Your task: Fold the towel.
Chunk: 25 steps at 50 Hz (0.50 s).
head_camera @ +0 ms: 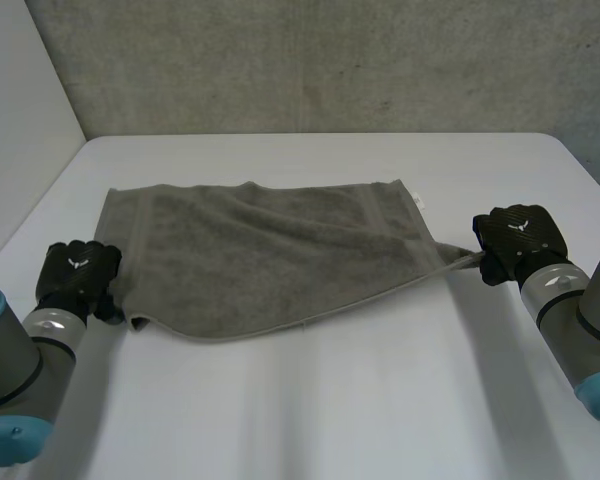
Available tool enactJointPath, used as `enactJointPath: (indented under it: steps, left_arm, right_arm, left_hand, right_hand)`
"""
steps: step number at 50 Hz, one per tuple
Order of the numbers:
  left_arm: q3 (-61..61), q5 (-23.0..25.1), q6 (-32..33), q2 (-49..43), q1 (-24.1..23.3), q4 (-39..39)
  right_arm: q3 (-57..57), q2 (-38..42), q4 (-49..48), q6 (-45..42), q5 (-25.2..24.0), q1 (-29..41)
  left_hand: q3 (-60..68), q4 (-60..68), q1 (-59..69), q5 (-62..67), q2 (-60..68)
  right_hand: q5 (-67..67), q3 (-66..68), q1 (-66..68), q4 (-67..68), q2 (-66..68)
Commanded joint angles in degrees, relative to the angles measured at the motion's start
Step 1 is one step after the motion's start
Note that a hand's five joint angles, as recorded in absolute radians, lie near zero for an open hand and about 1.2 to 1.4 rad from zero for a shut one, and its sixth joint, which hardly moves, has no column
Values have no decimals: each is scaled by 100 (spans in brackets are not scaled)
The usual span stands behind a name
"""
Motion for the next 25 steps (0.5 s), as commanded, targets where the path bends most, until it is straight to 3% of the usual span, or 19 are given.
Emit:
enactJointPath:
  steps: [1, 6, 11, 25]
  left_arm:
    - [-93, 34, -471, 90, -167, -275]
    - [-199, 78, -453, 257, -299, -1065]
    - [-129, 218, -418, 293, -316, -1340]
    - [206, 210, -418, -41, -316, -698]
  right_arm:
    - [0, 9, 0, -1, 0, 27]
    - [-9, 27, 0, -19, -9, 27]
    - [-9, 44, 0, -27, -17, 36]
    - [9, 53, 0, -27, -17, 44]
  left_hand:
    - [-359, -359, -348, -334, -378]
    - [-1771, -1771, -1760, -1746, -1789]
    - [-2563, -2563, -2551, -2537, -2581]
    - [-2346, -2346, -2335, -2321, -2365]
  right_hand:
    - [322, 275, 399, 319, 321]
    - [322, 275, 399, 319, 321]
    - [322, 275, 399, 319, 321]
    - [322, 275, 399, 319, 321]
